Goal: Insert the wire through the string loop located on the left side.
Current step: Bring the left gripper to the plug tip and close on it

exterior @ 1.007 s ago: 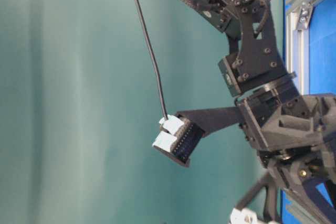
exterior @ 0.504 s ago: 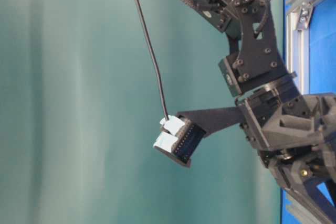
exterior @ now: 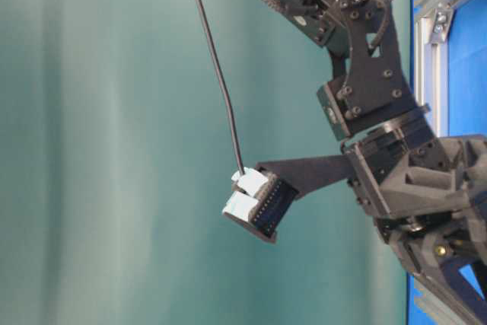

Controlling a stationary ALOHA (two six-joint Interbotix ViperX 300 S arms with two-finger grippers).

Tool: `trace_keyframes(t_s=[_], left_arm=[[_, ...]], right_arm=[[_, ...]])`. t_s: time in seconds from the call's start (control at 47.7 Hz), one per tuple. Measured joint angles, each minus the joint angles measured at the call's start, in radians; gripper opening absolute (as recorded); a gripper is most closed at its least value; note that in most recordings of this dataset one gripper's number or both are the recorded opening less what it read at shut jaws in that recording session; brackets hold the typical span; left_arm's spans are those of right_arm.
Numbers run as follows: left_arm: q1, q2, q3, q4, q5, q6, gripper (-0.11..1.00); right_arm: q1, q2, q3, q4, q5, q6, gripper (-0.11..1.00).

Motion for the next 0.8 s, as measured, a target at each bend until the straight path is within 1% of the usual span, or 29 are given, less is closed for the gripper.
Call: trace_keyframes(t_s=[0.252,0.399,0.525,0.797], left_arm=[[-0.193,-0.074,0.038,0.002,0.000,0.000,0.00],[-0.264,-0.100,0.038,0.002,0.000,0.006,0.00],[-0.287,-0.101,0.038,0.002,0.000,0.014,0.00],[-0.288,-0.097,0.038,0.003,0.006,0.014,0.00]], right_arm=[[0.000,0.000,0.000,0.000,0.000,0.000,0.01],[0.000,0.000,0.000,0.000,-0.003,0.000,0.01],[0.000,0.000,0.000,0.000,-0.003,0.000,0.01],[0.000,0.000,0.000,0.000,-0.005,0.000,0.01]])
